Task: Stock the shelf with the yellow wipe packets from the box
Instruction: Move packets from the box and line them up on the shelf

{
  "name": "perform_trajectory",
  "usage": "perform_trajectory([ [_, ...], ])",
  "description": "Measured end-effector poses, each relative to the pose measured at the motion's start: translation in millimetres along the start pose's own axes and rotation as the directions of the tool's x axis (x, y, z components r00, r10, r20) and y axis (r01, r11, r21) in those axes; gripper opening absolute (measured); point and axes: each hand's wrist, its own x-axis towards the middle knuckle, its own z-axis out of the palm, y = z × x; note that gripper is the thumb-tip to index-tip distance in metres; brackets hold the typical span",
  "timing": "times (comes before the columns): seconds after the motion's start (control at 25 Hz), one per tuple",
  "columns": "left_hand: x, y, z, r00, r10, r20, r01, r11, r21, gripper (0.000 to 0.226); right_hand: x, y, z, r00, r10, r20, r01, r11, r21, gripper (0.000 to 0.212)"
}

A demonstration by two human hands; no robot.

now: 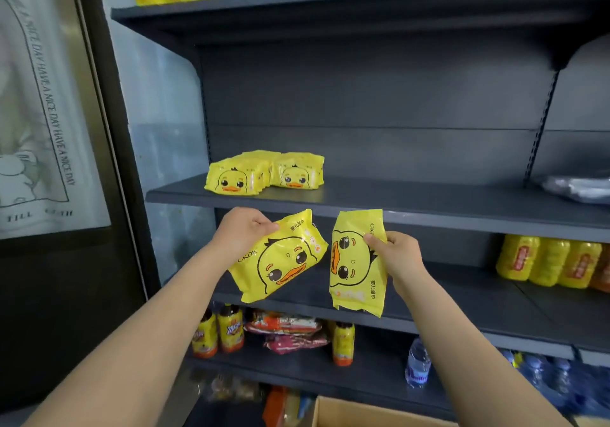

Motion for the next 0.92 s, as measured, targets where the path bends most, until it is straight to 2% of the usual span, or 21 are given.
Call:
perform_trajectory([
  [0.16, 54.8, -1.2, -7.6, 0.997, 0.072, 0.002, -0.072, 0.996, 0.055, 0.022, 44.3, -20.4, 15.6, 0.998, -0.064, -0.002, 0.064, 0.998, -0.014, 0.017],
  [0.48, 179.2, 2.7, -5.3, 0.986, 0.163, 0.025, -0.165, 0.982, 0.088, 0.022, 143.6, -52.4, 33.9, 0.973, -0.227, -0.034, 0.216, 0.955, -0.206, 0.024],
  [0.76, 282.3, -2.3, 1.1, 0.960, 0.259, 0.102, -0.266, 0.963, 0.054, 0.017, 203.7, -68.8, 59.6, 0.958, -0.253, -0.134, 0.210, 0.940, -0.268, 0.021],
  [0.92, 344.3, -16.2, 15.6, 0.905, 0.359, 0.227, -0.384, 0.920, 0.077, 0.011, 235.9, -75.2, 86.7, 0.939, -0.232, -0.254, 0.166, 0.953, -0.255, 0.020],
])
